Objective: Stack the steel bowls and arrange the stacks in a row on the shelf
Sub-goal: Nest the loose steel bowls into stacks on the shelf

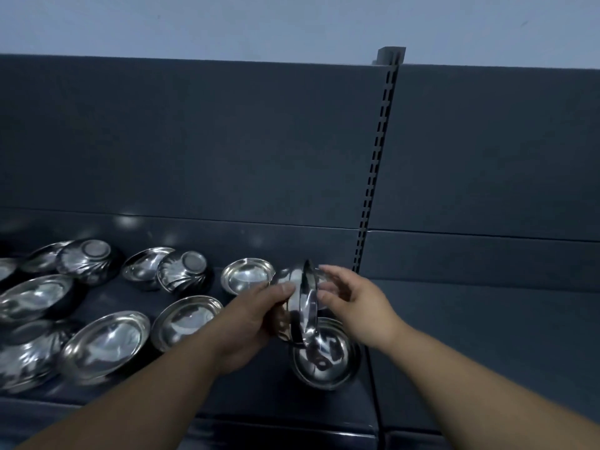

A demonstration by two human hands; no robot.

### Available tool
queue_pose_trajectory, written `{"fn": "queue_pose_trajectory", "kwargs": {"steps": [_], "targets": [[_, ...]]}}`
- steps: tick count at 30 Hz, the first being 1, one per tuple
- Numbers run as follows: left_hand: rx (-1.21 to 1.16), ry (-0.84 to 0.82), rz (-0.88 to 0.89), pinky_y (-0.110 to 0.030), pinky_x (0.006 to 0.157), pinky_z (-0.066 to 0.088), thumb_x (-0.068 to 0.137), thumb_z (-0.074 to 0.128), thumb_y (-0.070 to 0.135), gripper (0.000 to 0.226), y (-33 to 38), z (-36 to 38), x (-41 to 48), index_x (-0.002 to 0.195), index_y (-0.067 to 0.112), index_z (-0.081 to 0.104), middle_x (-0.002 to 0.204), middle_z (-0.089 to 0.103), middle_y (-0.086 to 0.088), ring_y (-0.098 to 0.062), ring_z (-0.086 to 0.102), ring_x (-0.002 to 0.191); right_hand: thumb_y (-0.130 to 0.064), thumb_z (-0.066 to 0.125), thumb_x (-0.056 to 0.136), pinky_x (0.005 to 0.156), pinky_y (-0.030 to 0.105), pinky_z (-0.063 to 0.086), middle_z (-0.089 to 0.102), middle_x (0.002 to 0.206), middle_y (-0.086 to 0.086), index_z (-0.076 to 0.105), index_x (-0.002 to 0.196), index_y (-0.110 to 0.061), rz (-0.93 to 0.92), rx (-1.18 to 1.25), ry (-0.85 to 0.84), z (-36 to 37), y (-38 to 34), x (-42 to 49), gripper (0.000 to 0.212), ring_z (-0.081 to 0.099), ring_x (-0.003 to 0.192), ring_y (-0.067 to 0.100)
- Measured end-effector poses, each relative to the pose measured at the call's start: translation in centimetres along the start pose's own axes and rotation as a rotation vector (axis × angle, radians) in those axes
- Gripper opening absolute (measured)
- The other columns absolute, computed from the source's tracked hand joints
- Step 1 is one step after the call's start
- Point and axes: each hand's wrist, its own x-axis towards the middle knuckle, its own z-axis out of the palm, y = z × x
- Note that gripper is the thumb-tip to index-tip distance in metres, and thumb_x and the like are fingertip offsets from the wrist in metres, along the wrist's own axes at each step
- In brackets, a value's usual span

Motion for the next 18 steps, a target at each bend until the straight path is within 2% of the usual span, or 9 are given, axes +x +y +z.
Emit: {"fn": "queue_pose_trajectory", "kwargs": {"steps": [2,4,6,8,10,11,14,16,18], "targets": [[-0.057,-0.007,-0.013,-0.034,0.082,0.055,0.089,0.053,0.036,0.038,-0.2,0.7,-0.1,0.110,0.010,0.072,0.111,0.071,-0.016,-0.023,0.068,0.097,-0.021,0.068,0.090,0.086,0.030,0.056,0.074,0.089,0.003,0.067,0.111,-0.030,0.005,-0.047,0.014,0.1,0.1,0.6,0.023,0.070,0.084,0.020],[-0.083,0.042,-0.038,-0.033,0.080,0.055,0.093,0.041,0.041,0.048,-0.6,0.6,0.1,0.113,0.009,0.070,0.115,0.069,-0.016,-0.024,0.066,0.103,-0.023,0.069,0.089,0.071,0.026,0.054,0.069,0.074,0.000,0.070,0.104,-0.026,0.031,-0.121,0.046,0.2,0.3,1.0,0.015,0.063,0.065,0.015],[-0.044,0.153,-0.065,-0.039,0.084,0.055,0.094,0.038,0.049,0.055,-0.7,0.4,0.4,0.116,0.008,0.068,0.116,0.069,-0.017,-0.031,0.064,0.108,-0.024,0.069,0.087,0.057,0.017,0.047,0.064,0.069,-0.006,0.071,0.095,-0.025,0.053,-0.180,0.072,0.2,0.5,1.5,0.009,0.056,0.058,0.007],[0.064,0.273,-0.076,-0.044,0.091,0.053,0.090,0.043,0.056,0.053,-0.7,0.1,0.6,0.111,0.016,0.071,0.110,0.072,-0.010,-0.031,0.066,0.107,-0.024,0.069,0.084,0.053,0.011,0.041,0.065,0.069,-0.007,0.070,0.088,-0.025,0.061,-0.233,0.099,0.3,0.6,2.1,0.004,0.057,0.058,0.004],[0.207,0.398,-0.041,-0.048,0.093,0.053,0.076,0.059,0.059,0.044,-1.0,-0.7,0.9,0.105,0.028,0.070,0.102,0.075,0.002,-0.024,0.069,0.100,-0.022,0.068,0.084,0.053,0.009,0.041,0.066,0.070,-0.007,0.069,0.087,-0.024,0.073,-0.284,0.111,0.4,0.6,2.6,0.003,0.058,0.061,0.004],[0.287,0.457,-0.030,-0.050,0.091,0.053,0.070,0.064,0.053,0.040,-1.2,-1.4,1.1,0.104,0.032,0.069,0.098,0.075,0.005,-0.022,0.069,0.098,-0.022,0.068,0.085,0.053,0.009,0.041,0.066,0.071,-0.007,0.069,0.086,-0.024,0.078,-0.286,0.115,0.5,0.5,3.0,0.003,0.059,0.062,0.005],[0.366,0.535,-0.054,-0.055,0.084,0.055,0.070,0.062,0.032,0.025,-1.8,-2.9,1.6,0.093,0.031,0.069,0.088,0.075,-0.001,-0.029,0.070,0.090,-0.029,0.065,0.089,0.056,0.005,0.041,0.071,0.079,-0.008,0.069,0.081,-0.027,0.089,-0.248,0.168,0.4,1.2,4.3,0.009,0.064,0.074,0.007],[0.324,0.556,-0.078,-0.055,0.084,0.055,0.072,0.060,0.030,0.020,-1.6,-3.1,1.5,0.089,0.030,0.070,0.087,0.074,-0.005,-0.031,0.070,0.091,-0.036,0.062,0.091,0.067,0.012,0.044,0.072,0.095,-0.007,0.070,0.095,-0.025,0.160,-0.289,0.212,0.0,2.0,5.3,0.014,0.066,0.093,0.012],[0.262,0.550,-0.086,-0.055,0.083,0.056,0.076,0.059,0.027,0.015,-1.6,-2.8,1.4,0.085,0.030,0.071,0.089,0.074,-0.008,-0.032,0.070,0.092,-0.041,0.062,0.090,0.082,0.021,0.044,0.068,0.116,0.001,0.061,0.123,-0.018,0.299,-0.427,0.155,-0.3,3.2,6.4,0.041,0.062,0.111,0.020]]}}
